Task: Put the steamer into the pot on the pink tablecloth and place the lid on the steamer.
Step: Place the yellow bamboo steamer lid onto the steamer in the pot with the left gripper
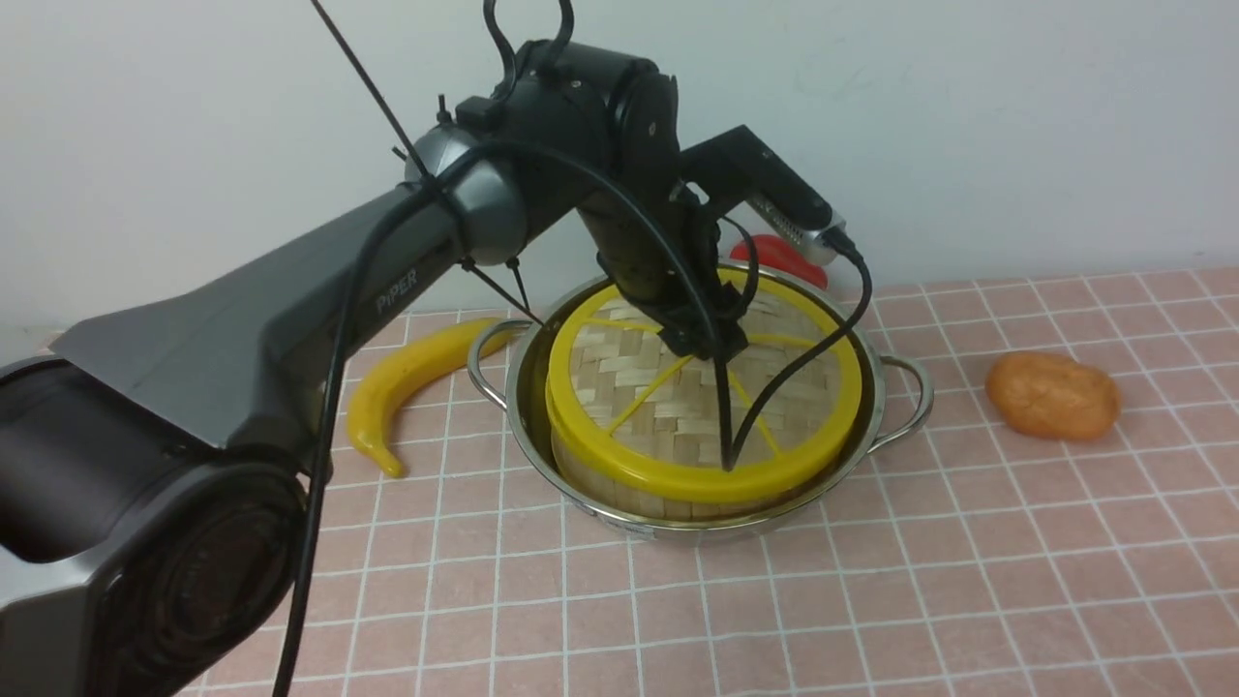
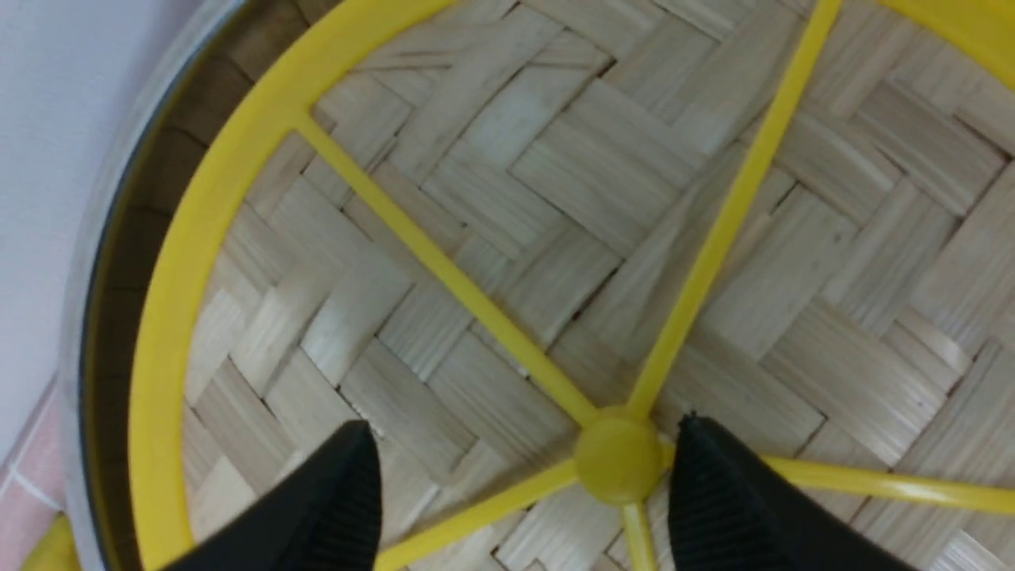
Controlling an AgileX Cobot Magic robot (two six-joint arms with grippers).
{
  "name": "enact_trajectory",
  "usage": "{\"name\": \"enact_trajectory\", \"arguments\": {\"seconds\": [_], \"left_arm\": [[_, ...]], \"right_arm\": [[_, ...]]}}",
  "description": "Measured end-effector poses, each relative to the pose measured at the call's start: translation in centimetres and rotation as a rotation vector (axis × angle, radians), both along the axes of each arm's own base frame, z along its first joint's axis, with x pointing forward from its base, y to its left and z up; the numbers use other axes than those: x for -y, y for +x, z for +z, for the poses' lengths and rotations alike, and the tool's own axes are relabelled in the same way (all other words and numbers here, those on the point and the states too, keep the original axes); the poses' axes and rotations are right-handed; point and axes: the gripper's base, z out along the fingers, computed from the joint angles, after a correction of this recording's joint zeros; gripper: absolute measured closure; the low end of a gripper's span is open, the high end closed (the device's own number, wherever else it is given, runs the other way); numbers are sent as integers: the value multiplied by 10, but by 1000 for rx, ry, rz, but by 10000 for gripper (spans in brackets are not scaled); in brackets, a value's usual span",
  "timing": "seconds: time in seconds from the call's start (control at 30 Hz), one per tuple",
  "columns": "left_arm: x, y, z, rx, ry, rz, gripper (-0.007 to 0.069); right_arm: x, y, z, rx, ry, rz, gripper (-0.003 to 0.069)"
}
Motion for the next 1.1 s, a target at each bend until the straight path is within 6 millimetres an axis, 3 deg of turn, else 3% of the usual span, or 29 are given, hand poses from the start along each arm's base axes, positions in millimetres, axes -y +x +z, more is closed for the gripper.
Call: {"name": "enact_trajectory", "arguments": {"seconds": [0.13, 0.3, 0.7, 0.8, 0.93, 0.97, 1.0, 1.03, 1.1], "left_arm": [[0, 1, 0, 12, 0, -1, 282], [0, 2, -1, 17, 1, -1, 512], [0, 2, -1, 15, 1, -1, 522], [0, 2, -1, 15, 1, -1, 494], [-1, 0, -2, -1, 19, -1, 368], [-2, 0, -2, -11, 29, -1, 271], [-2, 0, -2, -11, 30, -1, 271], [-3, 0, -2, -13, 39, 1, 181], [-4, 1, 0, -2, 44, 9, 77]], "right_arm": [[0, 0, 0, 0, 0, 0, 416], [0, 0, 0, 0, 0, 0, 416], [0, 0, 0, 0, 0, 0, 416], [0, 0, 0, 0, 0, 0, 416], [0, 0, 0, 0, 0, 0, 416], [0, 0, 0, 0, 0, 0, 416], [0, 0, 0, 0, 0, 0, 416], [0, 0, 0, 0, 0, 0, 416], [0, 0, 0, 0, 2, 0, 416]]}}
